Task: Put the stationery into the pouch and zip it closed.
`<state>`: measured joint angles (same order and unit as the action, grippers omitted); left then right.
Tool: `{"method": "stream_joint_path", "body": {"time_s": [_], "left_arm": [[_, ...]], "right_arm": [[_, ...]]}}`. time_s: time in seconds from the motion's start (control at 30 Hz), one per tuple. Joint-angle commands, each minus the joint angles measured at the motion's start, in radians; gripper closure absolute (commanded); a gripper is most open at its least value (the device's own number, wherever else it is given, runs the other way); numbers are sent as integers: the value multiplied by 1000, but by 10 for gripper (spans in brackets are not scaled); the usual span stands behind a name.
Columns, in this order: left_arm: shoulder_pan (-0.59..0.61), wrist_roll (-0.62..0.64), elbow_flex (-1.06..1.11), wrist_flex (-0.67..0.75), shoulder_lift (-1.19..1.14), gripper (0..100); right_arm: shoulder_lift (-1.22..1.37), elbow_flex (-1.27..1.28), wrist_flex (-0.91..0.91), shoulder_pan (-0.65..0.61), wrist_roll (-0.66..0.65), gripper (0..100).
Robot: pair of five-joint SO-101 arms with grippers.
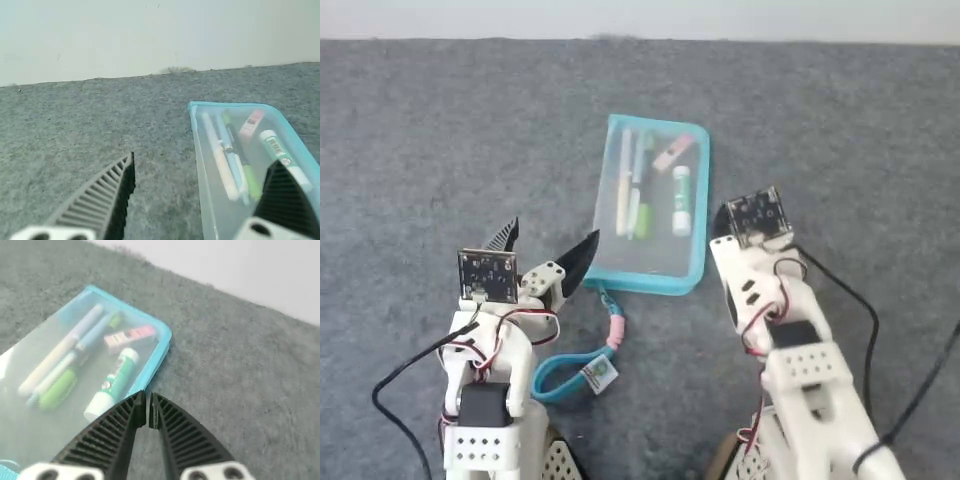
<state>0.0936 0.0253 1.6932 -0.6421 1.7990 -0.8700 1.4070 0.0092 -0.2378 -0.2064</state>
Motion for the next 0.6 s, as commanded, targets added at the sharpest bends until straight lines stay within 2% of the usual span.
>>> {"method": "stream_joint_path", "body": {"time_s": [0.0,0.27,0.57], "left_arm": [[-3,11,-8,-3,21,616],[-3,11,-8,-3,21,616],[0,9,-8,-3,21,616]], "right_arm": [[-185,40,-1,1,6,983],[-351,124,25,-13,-2,983],[-363,-68,553,-35,-2,983]]}}
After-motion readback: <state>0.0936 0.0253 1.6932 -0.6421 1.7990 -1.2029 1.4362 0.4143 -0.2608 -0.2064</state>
